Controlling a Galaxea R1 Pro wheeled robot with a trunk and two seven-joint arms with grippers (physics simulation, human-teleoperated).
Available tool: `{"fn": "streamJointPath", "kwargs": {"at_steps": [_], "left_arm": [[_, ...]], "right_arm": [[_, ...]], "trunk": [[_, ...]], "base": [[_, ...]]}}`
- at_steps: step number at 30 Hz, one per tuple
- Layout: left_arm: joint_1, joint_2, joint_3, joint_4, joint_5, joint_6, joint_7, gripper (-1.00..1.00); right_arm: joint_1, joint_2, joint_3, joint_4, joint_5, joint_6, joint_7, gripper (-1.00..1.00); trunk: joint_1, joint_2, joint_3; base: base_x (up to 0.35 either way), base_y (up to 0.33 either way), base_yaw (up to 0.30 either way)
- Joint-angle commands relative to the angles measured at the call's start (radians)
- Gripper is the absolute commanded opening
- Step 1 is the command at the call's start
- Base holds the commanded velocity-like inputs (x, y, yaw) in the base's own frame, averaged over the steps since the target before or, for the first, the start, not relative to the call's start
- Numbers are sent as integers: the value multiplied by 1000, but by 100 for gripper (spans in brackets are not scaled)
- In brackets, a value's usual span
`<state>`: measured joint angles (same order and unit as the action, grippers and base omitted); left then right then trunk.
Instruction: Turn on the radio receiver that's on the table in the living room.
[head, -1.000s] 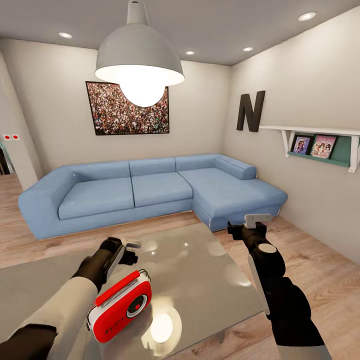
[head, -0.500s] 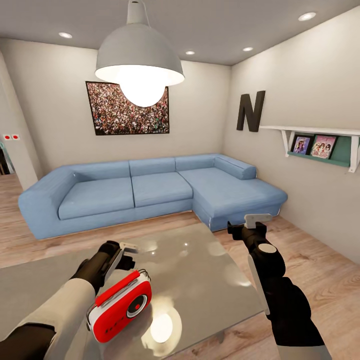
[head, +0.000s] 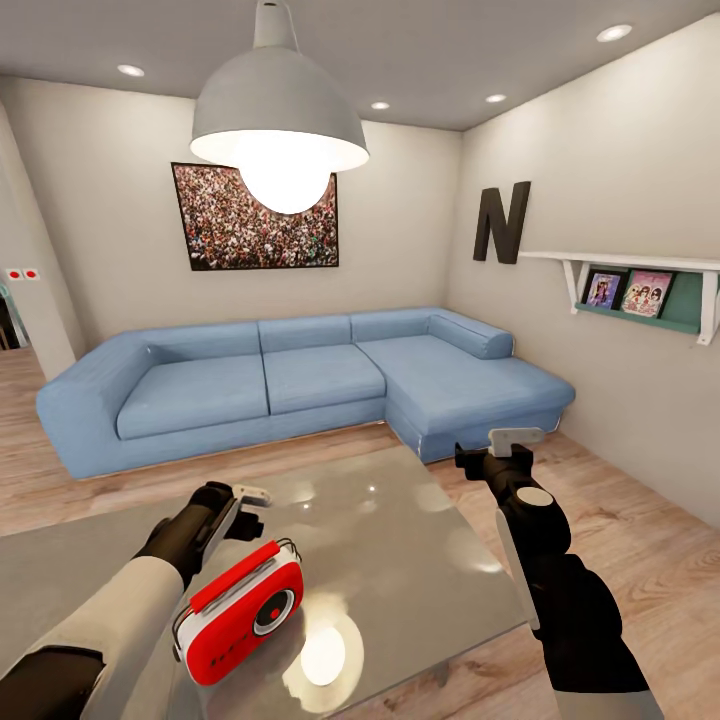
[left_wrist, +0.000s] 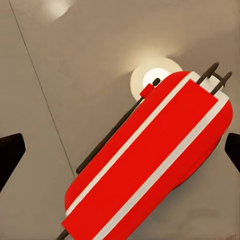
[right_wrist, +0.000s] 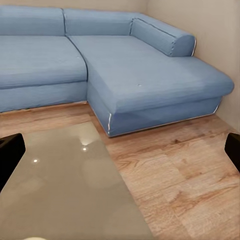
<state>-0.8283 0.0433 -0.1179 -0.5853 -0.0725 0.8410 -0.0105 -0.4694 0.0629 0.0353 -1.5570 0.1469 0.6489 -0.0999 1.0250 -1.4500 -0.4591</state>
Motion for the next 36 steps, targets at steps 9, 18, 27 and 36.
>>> {"fn": "streamJointPath", "kwargs": {"at_steps": [9,18,27,36], "left_arm": [[0,-5,-3,41,-1,-2,1,100],[0,-5,-3,62,-1,-3,1,100],[1,0,-2,127,-3,-86,1,100],[2,0,-2,165,-3,-103,1,100]], "right_arm": [[0,0,0,0,0,0,0,100],[0,0,0,-1,0,0,0,100],[0,0,0,0,0,0,0,100],[0,0,0,-1,0,0,0,100]], "trunk": [[0,0,0],[0,0,0],[0,0,0],[0,0,0]], "base": [[0,0,0],[0,0,0],[0,0,0],[0,0,0]]}}
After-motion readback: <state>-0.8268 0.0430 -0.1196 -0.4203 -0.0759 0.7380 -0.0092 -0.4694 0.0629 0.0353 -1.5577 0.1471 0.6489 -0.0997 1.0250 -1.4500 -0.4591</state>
